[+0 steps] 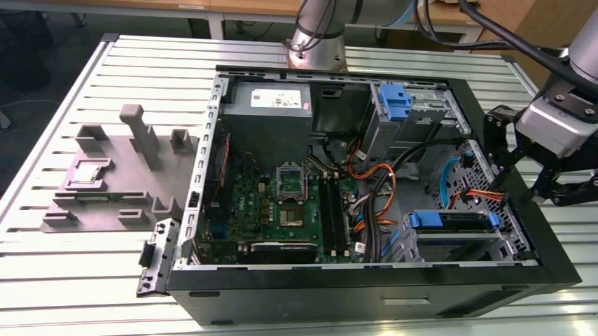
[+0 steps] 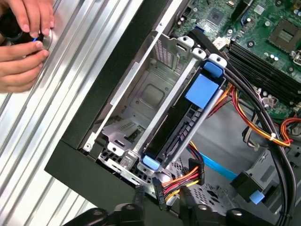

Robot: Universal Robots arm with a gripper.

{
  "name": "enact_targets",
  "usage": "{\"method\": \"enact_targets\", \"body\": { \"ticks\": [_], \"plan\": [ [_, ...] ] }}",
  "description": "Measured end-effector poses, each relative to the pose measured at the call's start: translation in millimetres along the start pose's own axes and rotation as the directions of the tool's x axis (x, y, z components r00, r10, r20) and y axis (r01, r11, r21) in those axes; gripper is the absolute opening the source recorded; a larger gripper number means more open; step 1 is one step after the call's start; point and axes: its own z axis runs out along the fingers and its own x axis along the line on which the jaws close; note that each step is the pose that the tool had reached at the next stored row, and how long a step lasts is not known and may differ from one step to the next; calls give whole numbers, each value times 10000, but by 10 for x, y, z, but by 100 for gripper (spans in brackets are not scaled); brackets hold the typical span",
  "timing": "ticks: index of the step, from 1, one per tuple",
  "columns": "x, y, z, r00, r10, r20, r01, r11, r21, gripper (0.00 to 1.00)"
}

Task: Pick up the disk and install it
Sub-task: 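Insert the first disk wire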

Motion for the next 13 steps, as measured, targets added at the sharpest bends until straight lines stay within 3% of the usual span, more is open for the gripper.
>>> {"method": "enact_targets", "body": {
  "ticks": [2, 5, 13],
  "plan": [
    [-1, 4, 2, 9999, -104, 9, 104, 9999, 9, 42],
    [2, 9, 5, 9998, -197, 15, 197, 9998, 18, 28],
    [6, 12, 8, 9996, -291, 11, 291, 9996, 18, 28]
  ]
}}
